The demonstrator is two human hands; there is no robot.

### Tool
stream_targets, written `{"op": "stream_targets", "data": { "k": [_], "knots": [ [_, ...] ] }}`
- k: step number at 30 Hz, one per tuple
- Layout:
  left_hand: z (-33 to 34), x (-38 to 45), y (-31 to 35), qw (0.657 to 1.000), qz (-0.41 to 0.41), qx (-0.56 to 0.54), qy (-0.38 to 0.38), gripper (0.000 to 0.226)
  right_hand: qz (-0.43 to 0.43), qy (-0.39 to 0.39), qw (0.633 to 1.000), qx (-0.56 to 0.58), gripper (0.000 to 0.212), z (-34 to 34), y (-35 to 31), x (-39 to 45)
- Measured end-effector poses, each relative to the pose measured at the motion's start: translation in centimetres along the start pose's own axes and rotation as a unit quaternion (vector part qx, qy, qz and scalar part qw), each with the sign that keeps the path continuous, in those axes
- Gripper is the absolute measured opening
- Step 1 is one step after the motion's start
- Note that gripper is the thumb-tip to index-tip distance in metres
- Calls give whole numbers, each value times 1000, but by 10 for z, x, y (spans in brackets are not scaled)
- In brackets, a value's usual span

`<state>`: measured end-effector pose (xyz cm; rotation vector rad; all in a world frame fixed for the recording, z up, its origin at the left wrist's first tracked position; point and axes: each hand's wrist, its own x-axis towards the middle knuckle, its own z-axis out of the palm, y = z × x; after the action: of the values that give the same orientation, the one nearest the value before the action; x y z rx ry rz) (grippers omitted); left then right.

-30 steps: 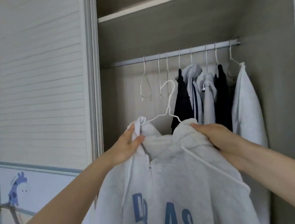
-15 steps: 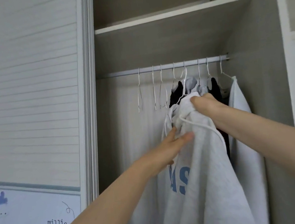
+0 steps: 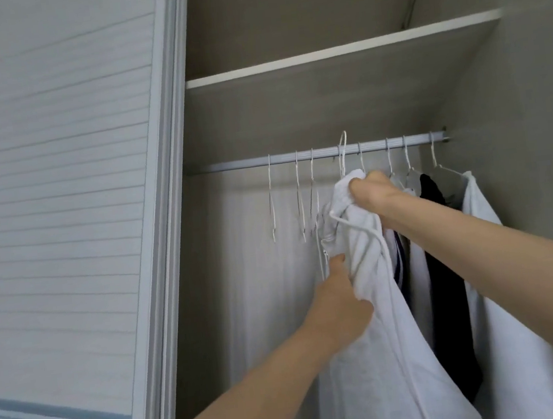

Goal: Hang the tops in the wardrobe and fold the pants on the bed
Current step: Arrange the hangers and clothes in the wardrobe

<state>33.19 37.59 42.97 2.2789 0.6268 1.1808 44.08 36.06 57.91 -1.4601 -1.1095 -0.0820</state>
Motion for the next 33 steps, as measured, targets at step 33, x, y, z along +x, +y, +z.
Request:
{"op": "stream_targets", "data": {
  "k": [33],
  "knots": [
    [-10,139,-156,991,87,74,72,17,-60,43,967,-244,38,106,30,171]
  ]
}}
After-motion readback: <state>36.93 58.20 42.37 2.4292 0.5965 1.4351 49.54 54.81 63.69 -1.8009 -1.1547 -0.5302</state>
